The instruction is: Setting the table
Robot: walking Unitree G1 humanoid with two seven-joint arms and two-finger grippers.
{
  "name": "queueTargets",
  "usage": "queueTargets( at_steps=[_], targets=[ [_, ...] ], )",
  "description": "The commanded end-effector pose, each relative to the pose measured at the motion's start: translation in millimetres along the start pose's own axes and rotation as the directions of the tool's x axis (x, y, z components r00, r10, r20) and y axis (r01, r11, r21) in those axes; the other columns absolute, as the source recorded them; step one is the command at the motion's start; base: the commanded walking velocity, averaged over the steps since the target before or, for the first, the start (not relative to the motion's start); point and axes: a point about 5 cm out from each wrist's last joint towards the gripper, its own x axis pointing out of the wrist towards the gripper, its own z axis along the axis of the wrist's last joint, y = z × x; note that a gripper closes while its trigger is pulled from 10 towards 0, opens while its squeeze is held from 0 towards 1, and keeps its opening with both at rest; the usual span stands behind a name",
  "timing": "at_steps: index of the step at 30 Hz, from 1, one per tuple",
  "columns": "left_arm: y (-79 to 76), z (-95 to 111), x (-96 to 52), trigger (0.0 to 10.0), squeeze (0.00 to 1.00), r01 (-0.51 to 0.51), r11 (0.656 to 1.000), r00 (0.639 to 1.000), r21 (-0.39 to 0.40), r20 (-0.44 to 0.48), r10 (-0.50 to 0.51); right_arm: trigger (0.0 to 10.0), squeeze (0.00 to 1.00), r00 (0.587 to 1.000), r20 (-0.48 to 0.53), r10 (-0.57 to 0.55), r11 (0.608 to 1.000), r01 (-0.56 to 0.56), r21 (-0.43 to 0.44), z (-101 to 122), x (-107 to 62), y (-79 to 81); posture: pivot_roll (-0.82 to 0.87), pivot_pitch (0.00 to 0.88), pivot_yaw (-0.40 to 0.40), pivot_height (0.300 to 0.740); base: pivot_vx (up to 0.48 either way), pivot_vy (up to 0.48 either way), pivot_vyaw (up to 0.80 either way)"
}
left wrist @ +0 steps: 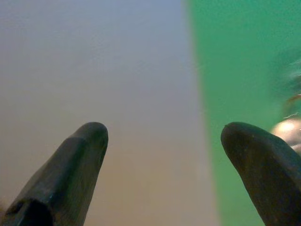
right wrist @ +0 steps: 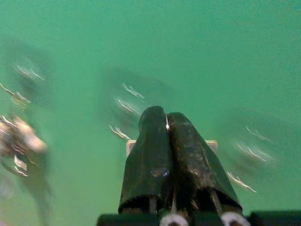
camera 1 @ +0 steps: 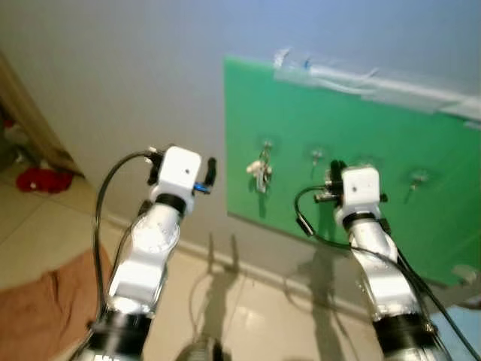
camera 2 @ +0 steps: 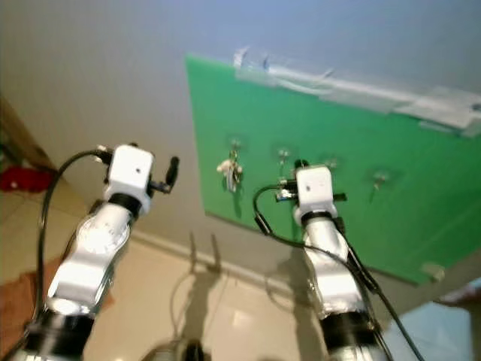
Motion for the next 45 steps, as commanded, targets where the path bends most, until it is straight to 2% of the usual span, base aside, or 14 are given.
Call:
queueTargets(
  at_steps=[1, 13, 19, 28, 35, 45],
  targets=[
    [-1.8, 2.3, -0.1, 10.0, 0.0, 0.007, 1.0, 1.0, -0.002, 0.007, -0.007, 10.0, 0.0, 1.0, -0.025, 0.004, 1.0, -0.004, -0.003, -6.7, -6.1, -1.4, -0.05, 0.089, 0.019, 0.74, 0.0, 0.0, 0.0],
    [-2.1, 2.4, 0.0, 10.0, 0.0, 0.009, 1.0, 1.0, 0.0, 0.006, -0.009, 10.0, 0.0, 0.999, -0.031, 0.014, 1.0, -0.014, -0.003, -6.5, -7.0, 0.2, -0.05, 0.094, 0.02, 0.74, 0.073, -0.409, 0.0],
    [-1.4, 1.5, -1.2, 10.0, 0.0, 0.003, 1.0, 1.0, -0.01, 0.001, -0.003, 10.0, 0.0, 0.999, -0.03, 0.038, 0.999, -0.038, -0.005, -4.3, -5.6, 4.4, -0.05, 0.098, 0.02, 0.74, 0.0, 0.0, 0.0],
    [-3.4, 2.5, -4.9, 10.0, 0.0, -0.002, 1.0, 1.0, -0.016, 0.002, 0.002, 10.0, 0.0, 0.997, 0.0, 0.071, 0.997, -0.071, -0.034, 9.1, 15.8, 4.8, -0.04, 0.125, 0.008, 0.74, 0.0, 0.0, 0.0],
    [-4.3, 3.7, -11.4, 10.0, 0.0, -0.01, 1.0, 1.0, -0.008, 0.004, 0.01, 10.0, 0.0, 0.996, 0.003, 0.084, 0.996, -0.084, -0.034, 12.3, 23.9, 5.9, -0.03, 0.144, -0.007, 0.74, 0.0, 0.0, 0.0],
    [-5.7, 1.6, -21.9, 10.0, 0.0, -0.022, 1.0, 1.0, -0.02, -0.007, 0.022, 10.0, 0.0, 0.992, 0.001, 0.128, 0.991, -0.128, -0.042, 11.1, 24.5, 8.3, -0.01, 0.16, -0.038, 0.74, 0.43, 0.0, 0.0]
  ],
)
